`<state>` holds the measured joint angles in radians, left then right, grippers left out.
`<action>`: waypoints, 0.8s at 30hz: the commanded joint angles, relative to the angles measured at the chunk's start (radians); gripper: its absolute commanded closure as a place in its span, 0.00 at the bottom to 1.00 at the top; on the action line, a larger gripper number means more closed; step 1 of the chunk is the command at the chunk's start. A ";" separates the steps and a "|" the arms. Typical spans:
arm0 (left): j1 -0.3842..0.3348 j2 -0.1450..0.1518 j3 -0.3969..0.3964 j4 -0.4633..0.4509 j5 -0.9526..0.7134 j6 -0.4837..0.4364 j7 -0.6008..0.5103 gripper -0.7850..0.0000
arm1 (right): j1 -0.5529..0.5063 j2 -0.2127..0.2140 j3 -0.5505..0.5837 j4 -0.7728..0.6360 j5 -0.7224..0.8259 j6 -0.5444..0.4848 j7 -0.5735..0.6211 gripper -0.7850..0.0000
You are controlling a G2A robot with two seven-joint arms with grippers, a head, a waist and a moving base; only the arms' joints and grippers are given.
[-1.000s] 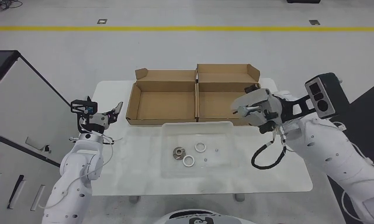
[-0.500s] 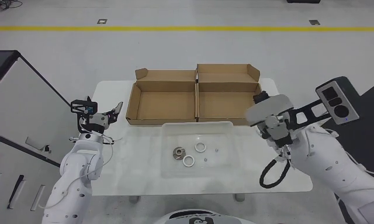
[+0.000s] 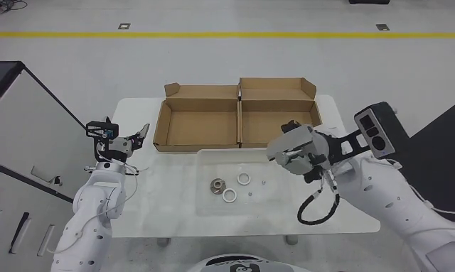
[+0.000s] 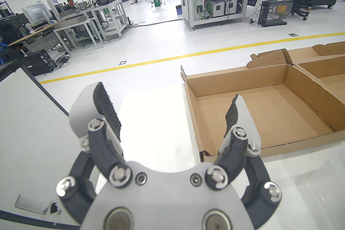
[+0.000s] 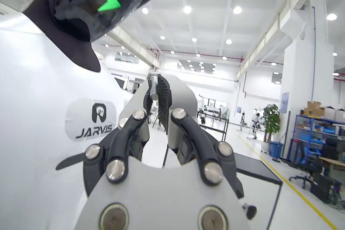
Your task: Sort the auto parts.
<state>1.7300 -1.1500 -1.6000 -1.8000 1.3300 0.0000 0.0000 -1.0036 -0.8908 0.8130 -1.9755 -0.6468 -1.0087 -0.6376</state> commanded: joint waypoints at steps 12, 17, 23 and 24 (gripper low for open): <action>0.000 0.000 0.000 0.000 0.000 0.000 0.000 0.00 | -0.053 -0.046 0.034 -0.055 0.067 -0.002 -0.045 1.00; 0.000 0.000 0.000 0.000 0.000 0.000 0.000 0.00 | -0.065 -0.074 0.043 -0.065 0.051 -0.004 -0.114 1.00; 0.000 0.000 0.000 0.000 0.000 0.000 0.000 0.00 | -0.067 -0.096 0.041 -0.042 0.006 0.020 -0.043 1.00; 0.000 0.000 0.000 0.000 0.000 0.000 0.000 0.00 | -0.068 -0.099 0.041 -0.041 0.010 0.027 -0.028 1.00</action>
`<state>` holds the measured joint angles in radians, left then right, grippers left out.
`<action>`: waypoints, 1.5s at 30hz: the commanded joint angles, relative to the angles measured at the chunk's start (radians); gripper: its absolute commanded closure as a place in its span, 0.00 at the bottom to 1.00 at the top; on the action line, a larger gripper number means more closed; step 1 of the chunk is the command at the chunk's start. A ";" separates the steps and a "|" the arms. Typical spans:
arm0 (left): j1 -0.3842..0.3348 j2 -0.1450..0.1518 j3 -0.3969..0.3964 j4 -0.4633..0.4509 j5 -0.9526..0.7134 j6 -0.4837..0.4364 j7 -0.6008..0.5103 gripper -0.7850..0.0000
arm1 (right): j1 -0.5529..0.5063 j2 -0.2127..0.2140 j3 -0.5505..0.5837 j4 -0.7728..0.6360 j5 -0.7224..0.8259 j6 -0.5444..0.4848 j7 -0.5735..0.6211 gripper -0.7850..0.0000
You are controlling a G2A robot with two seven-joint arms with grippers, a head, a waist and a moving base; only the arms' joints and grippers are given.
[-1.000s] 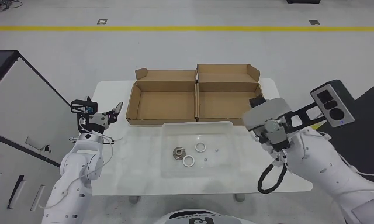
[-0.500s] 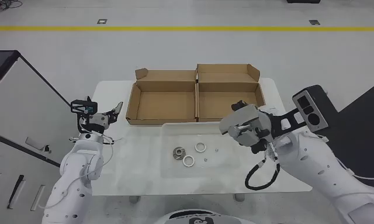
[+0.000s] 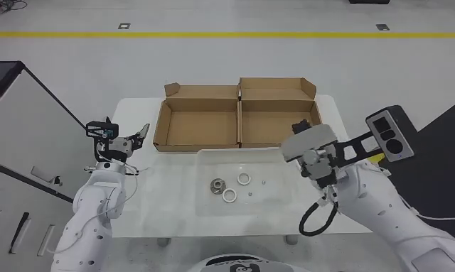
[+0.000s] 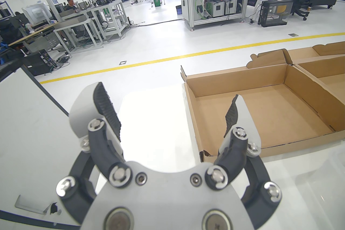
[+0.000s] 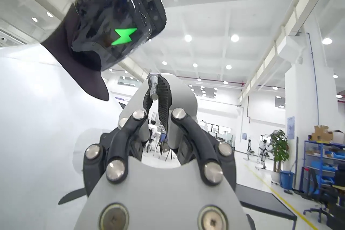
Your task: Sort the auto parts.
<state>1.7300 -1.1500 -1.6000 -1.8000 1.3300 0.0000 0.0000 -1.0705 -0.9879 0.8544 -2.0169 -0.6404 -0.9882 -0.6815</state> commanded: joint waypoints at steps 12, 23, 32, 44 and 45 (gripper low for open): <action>0.000 0.000 0.000 0.000 0.000 0.000 0.000 0.00 | -0.012 -0.012 0.010 -0.018 0.090 0.068 0.284 1.00; 0.000 0.000 0.000 0.000 0.000 0.000 0.000 0.00 | -0.043 -0.044 0.031 -0.054 0.166 0.042 0.224 1.00; 0.000 0.000 0.000 0.000 0.000 0.000 0.000 0.00 | -0.074 -0.066 0.036 -0.069 0.186 0.012 0.189 1.00; 0.000 0.000 0.000 0.000 0.000 0.000 0.000 0.00 | -0.074 -0.066 0.036 -0.069 0.186 0.012 0.189 1.00; 0.000 0.000 0.000 0.000 0.000 0.000 0.000 0.00 | -0.074 -0.066 0.036 -0.069 0.186 0.012 0.189 1.00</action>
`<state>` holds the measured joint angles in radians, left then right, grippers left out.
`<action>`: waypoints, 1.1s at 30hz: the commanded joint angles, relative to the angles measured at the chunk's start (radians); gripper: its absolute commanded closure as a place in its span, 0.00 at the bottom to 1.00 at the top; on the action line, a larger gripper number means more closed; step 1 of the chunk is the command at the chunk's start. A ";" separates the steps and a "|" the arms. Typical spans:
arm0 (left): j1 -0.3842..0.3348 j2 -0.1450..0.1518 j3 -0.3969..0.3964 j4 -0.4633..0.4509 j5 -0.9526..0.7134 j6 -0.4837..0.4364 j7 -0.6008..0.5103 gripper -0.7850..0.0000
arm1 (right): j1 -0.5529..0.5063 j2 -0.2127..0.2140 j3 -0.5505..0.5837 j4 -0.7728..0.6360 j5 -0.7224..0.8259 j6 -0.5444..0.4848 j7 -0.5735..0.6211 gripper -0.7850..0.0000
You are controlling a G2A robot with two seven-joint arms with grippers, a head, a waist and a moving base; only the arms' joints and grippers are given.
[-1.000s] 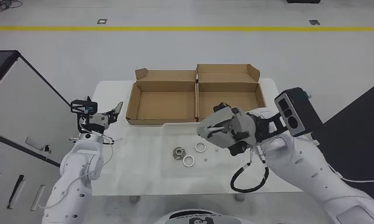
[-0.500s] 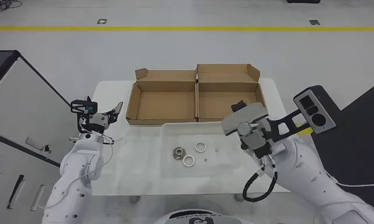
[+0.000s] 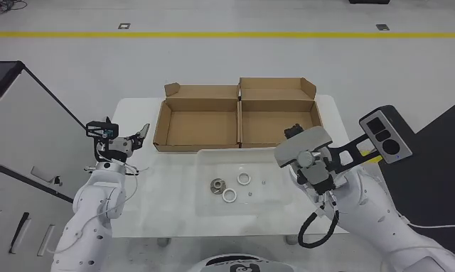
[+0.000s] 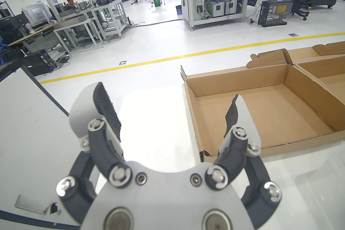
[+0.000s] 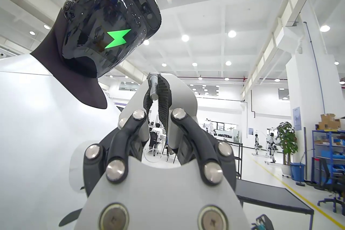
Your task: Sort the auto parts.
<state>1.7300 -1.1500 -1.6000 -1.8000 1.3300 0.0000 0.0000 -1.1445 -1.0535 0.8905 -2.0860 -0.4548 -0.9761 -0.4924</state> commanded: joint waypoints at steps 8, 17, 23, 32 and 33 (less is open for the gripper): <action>0.000 0.000 0.000 0.000 0.000 0.000 0.000 0.00 | 0.000 0.000 0.000 0.000 0.000 0.000 0.000 1.00; 0.000 0.000 0.000 0.000 0.000 0.000 0.000 0.00 | 0.000 0.000 0.000 0.000 0.000 0.000 0.000 1.00; 0.000 0.000 0.000 0.000 0.000 0.000 0.000 0.00 | 0.000 0.000 0.000 0.000 0.000 0.000 0.000 1.00; 0.000 0.000 0.000 0.000 0.000 0.000 0.000 0.00 | -0.109 0.037 0.203 0.078 0.015 -0.036 0.173 1.00; 0.000 0.000 0.000 0.000 0.000 0.000 0.000 0.00 | -0.124 0.044 0.235 0.080 0.030 -0.036 0.197 1.00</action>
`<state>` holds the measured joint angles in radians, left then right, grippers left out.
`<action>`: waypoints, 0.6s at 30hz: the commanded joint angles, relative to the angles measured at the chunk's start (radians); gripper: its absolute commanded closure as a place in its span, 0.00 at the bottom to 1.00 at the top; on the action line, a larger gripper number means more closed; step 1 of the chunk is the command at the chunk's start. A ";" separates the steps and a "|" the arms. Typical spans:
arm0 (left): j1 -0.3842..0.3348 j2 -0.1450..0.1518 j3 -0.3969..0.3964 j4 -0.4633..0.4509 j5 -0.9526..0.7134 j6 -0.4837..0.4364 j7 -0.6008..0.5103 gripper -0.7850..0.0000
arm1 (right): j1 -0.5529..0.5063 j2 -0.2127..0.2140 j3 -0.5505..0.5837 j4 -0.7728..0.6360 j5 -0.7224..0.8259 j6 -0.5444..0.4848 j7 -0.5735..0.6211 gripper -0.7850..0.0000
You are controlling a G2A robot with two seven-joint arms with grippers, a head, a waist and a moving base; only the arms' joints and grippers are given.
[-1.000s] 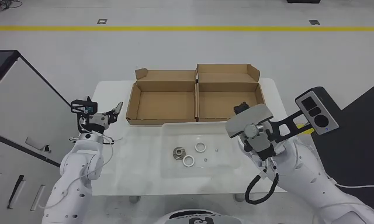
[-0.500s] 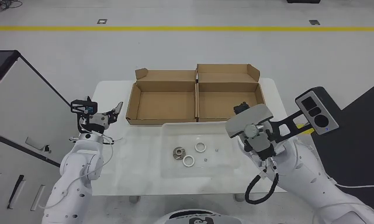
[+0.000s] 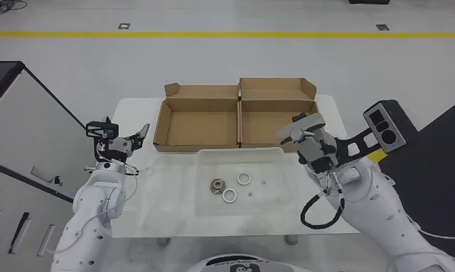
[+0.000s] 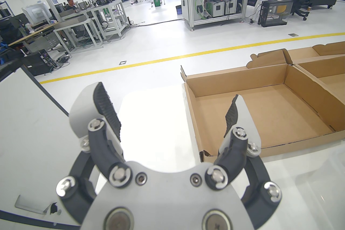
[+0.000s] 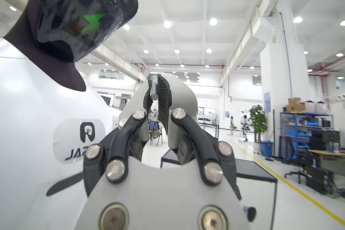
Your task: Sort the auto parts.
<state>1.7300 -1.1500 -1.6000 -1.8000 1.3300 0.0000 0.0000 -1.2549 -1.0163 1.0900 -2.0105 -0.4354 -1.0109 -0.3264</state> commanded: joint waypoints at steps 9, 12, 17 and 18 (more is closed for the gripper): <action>0.000 0.000 0.000 0.000 0.000 0.000 0.000 0.00 | -0.070 0.085 0.292 0.122 0.142 -0.001 0.389 1.00; 0.000 0.000 0.000 0.000 0.000 0.000 0.000 0.00 | -0.035 0.111 0.334 0.174 0.215 -0.001 0.535 1.00; 0.000 0.000 0.000 0.000 0.000 0.000 0.000 0.00 | 0.066 0.140 0.333 0.277 0.249 -0.001 0.763 1.00; 0.000 0.000 0.000 0.000 0.000 0.000 0.000 0.00 | 0.085 0.142 0.321 0.297 0.276 -0.001 0.778 1.00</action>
<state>1.7300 -1.1500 -1.6000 -1.8000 1.3300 0.0000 0.0000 -1.1879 -0.8756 1.4201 -1.7298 -0.1876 -1.0123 0.4295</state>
